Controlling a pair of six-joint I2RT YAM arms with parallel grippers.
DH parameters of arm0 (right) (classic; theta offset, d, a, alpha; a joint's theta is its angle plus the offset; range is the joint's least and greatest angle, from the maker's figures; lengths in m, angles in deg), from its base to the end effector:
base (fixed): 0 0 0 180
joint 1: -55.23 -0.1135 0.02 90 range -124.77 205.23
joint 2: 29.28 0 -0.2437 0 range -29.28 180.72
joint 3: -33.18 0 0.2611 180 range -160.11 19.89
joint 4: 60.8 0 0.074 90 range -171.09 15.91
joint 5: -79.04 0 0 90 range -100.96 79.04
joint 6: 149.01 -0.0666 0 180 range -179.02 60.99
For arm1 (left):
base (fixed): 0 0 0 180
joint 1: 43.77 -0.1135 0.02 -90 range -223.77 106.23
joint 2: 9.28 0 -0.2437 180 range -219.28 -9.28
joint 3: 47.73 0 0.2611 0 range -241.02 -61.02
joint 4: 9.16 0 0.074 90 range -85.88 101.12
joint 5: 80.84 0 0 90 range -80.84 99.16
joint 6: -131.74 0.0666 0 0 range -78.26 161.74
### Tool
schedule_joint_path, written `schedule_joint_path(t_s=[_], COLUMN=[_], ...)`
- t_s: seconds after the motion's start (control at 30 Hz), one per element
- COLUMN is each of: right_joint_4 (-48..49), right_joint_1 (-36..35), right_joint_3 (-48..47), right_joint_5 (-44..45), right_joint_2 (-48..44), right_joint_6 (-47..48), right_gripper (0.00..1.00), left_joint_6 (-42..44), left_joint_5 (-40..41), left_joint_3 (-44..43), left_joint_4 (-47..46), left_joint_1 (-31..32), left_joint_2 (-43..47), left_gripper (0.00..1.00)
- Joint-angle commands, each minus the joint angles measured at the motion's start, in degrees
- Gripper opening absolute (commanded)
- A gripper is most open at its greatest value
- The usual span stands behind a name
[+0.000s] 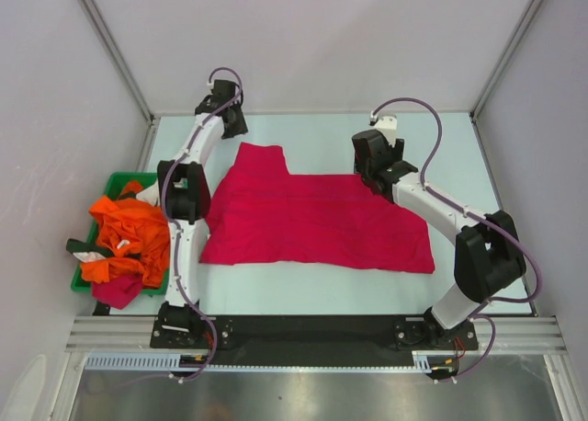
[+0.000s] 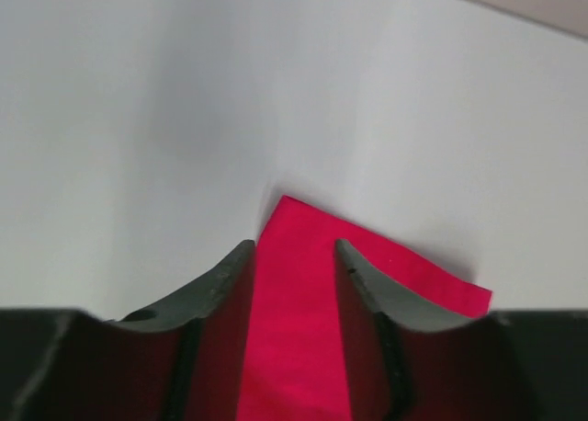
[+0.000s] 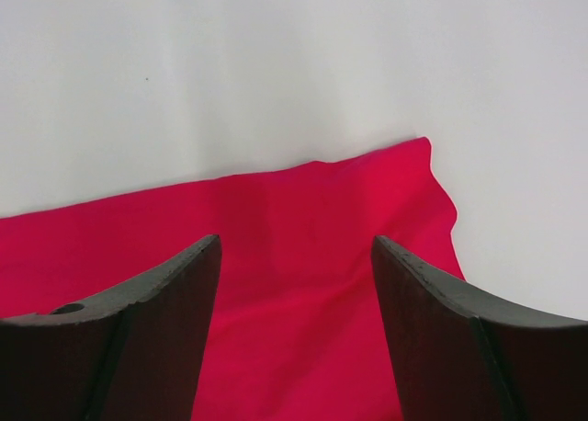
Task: Fold and stack the t-shirts
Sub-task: Fold the flattened tshirt in 1/3 of the way, then grap the side of the flattened tshirt furthest away from the robot with both arms
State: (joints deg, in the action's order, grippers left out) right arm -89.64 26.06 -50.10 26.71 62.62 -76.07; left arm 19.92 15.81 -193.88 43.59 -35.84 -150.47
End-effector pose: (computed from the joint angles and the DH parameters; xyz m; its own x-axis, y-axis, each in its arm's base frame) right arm 0.3576 0.1530 0.2409 -0.4966 -0.0113 -0.8679 0.1919 0.9737 -0.1225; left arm 0.5599 -0.0702 0.1850 -0.7033 -0.2748 -0.6556 -0.2170 0.9612 -0.1701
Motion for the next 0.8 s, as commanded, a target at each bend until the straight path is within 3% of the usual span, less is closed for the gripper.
schedule_joint_path(t_s=[0.0, 0.03, 0.07, 0.1, 0.23, 0.43, 0.77], right_joint_4=[1.31, 1.05, 0.7, 0.61, 0.26, -0.45, -0.8], right_joint_1=[0.6, 0.69, 0.69, 0.78, 0.78, 0.78, 0.87], right_joint_3=[-2.95, -3.04, -3.39, -3.57, -4.36, -4.89, -5.15], right_joint_5=[0.65, 0.39, 0.39, 0.3, 0.04, 0.12, -0.32], right_joint_2=[1.26, 1.53, 1.88, 2.14, 3.46, 4.25, 4.78], right_joint_6=[0.36, 0.01, -0.17, -0.25, -0.34, -0.52, -1.4], right_gripper=[0.72, 0.72, 0.72, 0.72, 0.72, 0.72, 0.71], left_joint_6=[0.91, 0.91, 0.82, 0.82, 0.47, -0.41, -1.73], left_joint_5=[-1.47, -1.56, -1.73, -1.91, -2.78, -4.46, -5.34], left_joint_3=[-4.07, -4.25, -4.51, -4.95, -5.48, -5.92, -5.75], left_joint_4=[1.05, 1.05, 1.05, 1.05, 0.79, -0.35, -1.23], left_joint_1=[0.07, 0.07, 0.07, 0.07, -0.01, -0.45, -1.59], left_joint_2=[-2.34, -3.21, -3.57, -4.09, -5.41, -7.26, -8.05], left_gripper=[0.45, 0.48, 0.6, 0.66, 0.74, 0.71, 0.51])
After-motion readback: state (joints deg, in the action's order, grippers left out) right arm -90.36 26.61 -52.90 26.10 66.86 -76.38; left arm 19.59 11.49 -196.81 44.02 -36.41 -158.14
